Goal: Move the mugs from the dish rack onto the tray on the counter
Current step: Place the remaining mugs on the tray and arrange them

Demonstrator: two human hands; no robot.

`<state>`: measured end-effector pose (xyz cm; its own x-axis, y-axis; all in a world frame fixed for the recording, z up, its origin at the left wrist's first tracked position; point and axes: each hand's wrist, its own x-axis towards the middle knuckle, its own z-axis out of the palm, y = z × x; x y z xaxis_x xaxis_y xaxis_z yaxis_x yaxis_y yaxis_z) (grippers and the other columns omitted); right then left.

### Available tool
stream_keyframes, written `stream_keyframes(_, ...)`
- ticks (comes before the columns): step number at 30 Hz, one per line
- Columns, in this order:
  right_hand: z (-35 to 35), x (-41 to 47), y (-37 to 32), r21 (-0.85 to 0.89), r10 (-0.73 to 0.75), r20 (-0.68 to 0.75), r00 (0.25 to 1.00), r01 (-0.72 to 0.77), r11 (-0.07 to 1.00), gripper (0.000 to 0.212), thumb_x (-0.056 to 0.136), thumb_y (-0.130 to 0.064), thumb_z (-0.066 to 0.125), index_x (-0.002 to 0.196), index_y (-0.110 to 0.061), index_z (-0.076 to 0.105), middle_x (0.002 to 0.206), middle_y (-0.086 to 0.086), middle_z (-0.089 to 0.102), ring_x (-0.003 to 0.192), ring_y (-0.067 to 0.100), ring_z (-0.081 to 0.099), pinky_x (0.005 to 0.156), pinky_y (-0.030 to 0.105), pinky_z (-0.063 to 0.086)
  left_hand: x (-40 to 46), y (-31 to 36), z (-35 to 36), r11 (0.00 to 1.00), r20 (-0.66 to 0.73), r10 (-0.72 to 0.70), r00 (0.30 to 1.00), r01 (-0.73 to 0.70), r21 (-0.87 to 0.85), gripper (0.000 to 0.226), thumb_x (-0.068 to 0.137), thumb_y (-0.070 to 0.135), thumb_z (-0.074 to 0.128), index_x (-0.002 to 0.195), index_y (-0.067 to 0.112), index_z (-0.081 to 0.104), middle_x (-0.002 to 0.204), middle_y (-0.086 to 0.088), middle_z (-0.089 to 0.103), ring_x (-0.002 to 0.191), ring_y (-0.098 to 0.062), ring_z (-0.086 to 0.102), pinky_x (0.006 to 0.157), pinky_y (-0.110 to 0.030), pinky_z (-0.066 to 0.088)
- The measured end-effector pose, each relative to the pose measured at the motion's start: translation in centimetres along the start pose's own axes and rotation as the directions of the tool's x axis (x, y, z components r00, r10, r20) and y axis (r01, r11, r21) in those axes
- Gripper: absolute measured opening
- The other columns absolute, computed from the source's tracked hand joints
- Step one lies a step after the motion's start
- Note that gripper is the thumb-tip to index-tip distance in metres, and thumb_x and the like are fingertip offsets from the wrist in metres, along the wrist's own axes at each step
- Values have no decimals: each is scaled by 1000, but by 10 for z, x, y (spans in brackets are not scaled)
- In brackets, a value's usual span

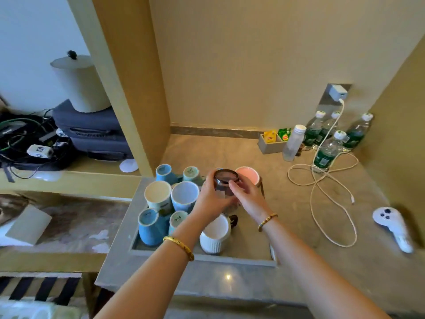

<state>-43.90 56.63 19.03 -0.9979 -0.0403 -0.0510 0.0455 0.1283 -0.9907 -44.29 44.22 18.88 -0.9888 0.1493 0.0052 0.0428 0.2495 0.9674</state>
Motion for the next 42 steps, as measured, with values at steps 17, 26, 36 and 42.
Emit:
stream_keyframes(17, -74, 12, 47, -312, 233, 124, 965, -185, 932, 68, 82, -22, 68, 138, -24, 29, 125, -3, 51, 113, 11, 48, 95, 25, 39, 37, -21, 69, 895, 196, -132, 972, 32, 445, 70, 63, 19, 75, 119, 16, 34, 106, -5, 61, 96, -21, 62, 82, -36, 53)
stream_keyframes(26, -72, 10, 81, -275, 316, 69, 946, -286, 918, 62, 82, -6, 64, 135, -18, 33, 130, 6, 54, 123, 20, 49, 108, 39, 38, 42, -38, 86, 720, 216, -235, 948, 20, 694, 81, 70, 27, 70, 135, 14, 22, 118, -9, 59, 105, -24, 59, 88, -36, 52)
stream_keyframes(36, -65, 16, 93, -286, 317, 31, 948, -296, 911, 61, 82, -6, 65, 135, -19, 38, 124, -2, 54, 117, 10, 47, 100, 23, 36, 47, -41, 90, 580, 160, -320, 934, 59, 812, 74, 73, 28, 72, 130, 9, 29, 123, -11, 51, 113, -27, 54, 91, -34, 47)
stream_keyframes(42, -58, 11, 106, -392, 421, -24, 907, -396, 830, 36, 87, -24, 61, 122, -19, 55, 113, 2, 66, 101, 16, 61, 87, 26, 47, 51, -35, 84, 373, 192, -309, 932, -67, 925, 70, 78, 28, 71, 132, 6, 32, 130, -12, 46, 120, -26, 46, 97, -33, 42)
